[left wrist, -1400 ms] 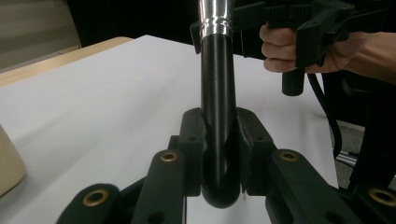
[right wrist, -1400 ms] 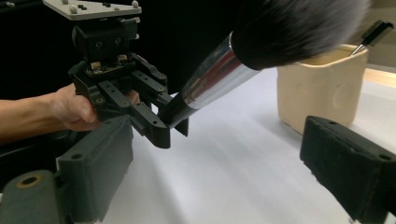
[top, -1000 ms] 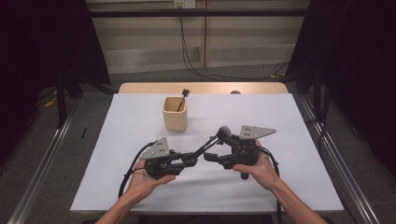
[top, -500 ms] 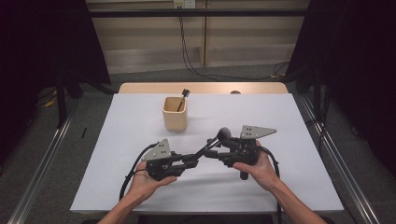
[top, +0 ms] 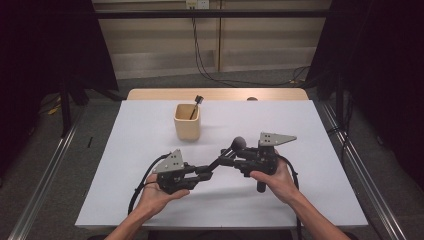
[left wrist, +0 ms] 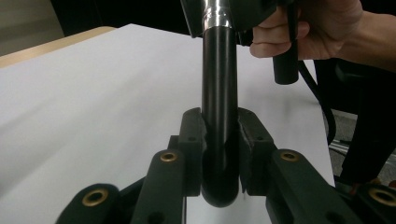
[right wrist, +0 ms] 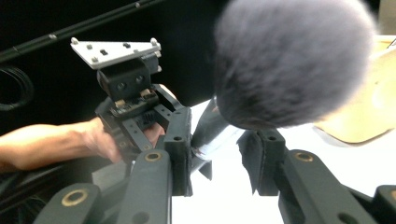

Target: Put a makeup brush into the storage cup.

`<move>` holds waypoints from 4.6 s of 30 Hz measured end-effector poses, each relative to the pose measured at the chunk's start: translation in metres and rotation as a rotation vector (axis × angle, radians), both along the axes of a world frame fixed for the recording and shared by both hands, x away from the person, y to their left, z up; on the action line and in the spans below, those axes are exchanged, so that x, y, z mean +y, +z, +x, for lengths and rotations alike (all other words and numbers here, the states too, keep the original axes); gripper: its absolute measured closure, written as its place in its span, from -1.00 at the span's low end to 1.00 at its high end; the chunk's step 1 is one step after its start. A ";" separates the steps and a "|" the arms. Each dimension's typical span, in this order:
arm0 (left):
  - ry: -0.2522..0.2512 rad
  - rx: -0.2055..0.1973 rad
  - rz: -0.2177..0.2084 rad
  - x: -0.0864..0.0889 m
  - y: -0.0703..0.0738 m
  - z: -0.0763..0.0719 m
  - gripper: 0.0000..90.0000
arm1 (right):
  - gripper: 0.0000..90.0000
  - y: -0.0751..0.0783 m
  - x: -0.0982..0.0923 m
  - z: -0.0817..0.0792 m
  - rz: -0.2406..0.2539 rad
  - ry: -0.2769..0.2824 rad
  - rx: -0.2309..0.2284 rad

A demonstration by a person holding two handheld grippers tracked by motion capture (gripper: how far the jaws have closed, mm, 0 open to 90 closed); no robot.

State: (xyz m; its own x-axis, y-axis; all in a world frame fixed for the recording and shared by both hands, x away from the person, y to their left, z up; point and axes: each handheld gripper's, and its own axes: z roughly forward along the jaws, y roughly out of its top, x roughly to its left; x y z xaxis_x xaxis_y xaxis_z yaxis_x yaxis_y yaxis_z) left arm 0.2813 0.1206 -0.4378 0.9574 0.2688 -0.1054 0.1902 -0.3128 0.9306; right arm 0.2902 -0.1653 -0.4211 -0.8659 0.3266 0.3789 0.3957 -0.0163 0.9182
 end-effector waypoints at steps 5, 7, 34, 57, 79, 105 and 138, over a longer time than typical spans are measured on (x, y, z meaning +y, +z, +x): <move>0.000 0.003 0.005 -0.002 -0.001 -0.001 0.64 | 0.57 0.000 0.000 0.000 0.022 0.021 0.016; 0.001 0.008 0.002 -0.002 -0.001 0.000 0.63 | 0.57 0.000 0.000 0.000 0.026 0.023 0.021; 0.129 0.031 0.007 0.013 0.002 0.002 -0.48 | 0.59 0.004 -0.012 0.003 -0.011 -0.018 0.011; 0.166 0.042 -0.006 0.023 0.011 0.006 -0.95 | 0.59 0.016 -0.022 0.006 -0.082 -0.008 0.013; 0.170 0.031 0.003 0.015 0.009 0.007 -0.94 | 0.59 0.040 -0.003 0.023 -0.318 0.082 0.022; 0.134 -0.020 0.022 -0.006 0.008 0.015 -0.93 | 0.59 0.046 0.024 0.037 -0.571 0.141 0.078; 0.032 0.041 0.028 -0.039 -0.004 0.022 -0.07 | 0.59 0.051 0.035 0.037 -0.575 0.156 0.068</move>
State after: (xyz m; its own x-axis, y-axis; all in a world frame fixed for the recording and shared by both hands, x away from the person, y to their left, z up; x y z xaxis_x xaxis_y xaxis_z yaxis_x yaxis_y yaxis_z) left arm 0.3032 0.0821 -0.4423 0.9431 0.3031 -0.1365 0.2388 -0.3319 0.9126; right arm 0.3275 -0.1301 -0.3703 -0.9000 0.3669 0.2354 0.4119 0.5389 0.7348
